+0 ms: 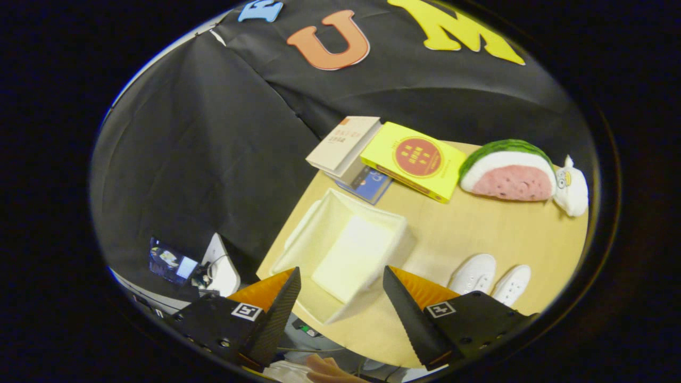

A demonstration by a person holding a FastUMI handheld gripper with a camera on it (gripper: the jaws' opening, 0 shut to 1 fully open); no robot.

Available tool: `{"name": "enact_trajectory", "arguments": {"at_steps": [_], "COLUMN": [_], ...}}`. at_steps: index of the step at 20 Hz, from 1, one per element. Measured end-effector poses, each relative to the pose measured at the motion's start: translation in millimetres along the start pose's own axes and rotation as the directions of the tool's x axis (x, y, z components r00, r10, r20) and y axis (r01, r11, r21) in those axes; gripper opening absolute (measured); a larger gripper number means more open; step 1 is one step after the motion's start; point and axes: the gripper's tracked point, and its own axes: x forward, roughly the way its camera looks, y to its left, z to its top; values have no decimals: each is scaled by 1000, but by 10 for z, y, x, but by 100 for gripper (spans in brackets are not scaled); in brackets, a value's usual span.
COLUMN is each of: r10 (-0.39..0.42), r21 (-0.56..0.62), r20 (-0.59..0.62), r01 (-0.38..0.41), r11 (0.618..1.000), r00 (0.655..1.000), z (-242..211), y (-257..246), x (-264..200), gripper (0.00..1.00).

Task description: Open the storage box then place both shoes into the box .Put the left shoe in first, then the right shoe, with the right side of both shoes facing outward in a uniform manner.

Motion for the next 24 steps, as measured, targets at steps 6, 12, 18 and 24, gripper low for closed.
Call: {"name": "enact_trajectory", "arguments": {"at_steps": [6, 12, 18, 24], "r10": [-110, -311, -462, -389], "r21": [80, -49, -141, -19], "r20": [-101, -245, -311, -383], "r01": [118, 309, 441, 414], "r11": [990, 950, 887, 910], "r00": [989, 918, 831, 838], "z": [-844, -1453, -1503, -1593], "y": [-1170, -1914, -2268, -2256], "x": [9, 407, 727, 953], "gripper": [95, 88, 72, 27]}}
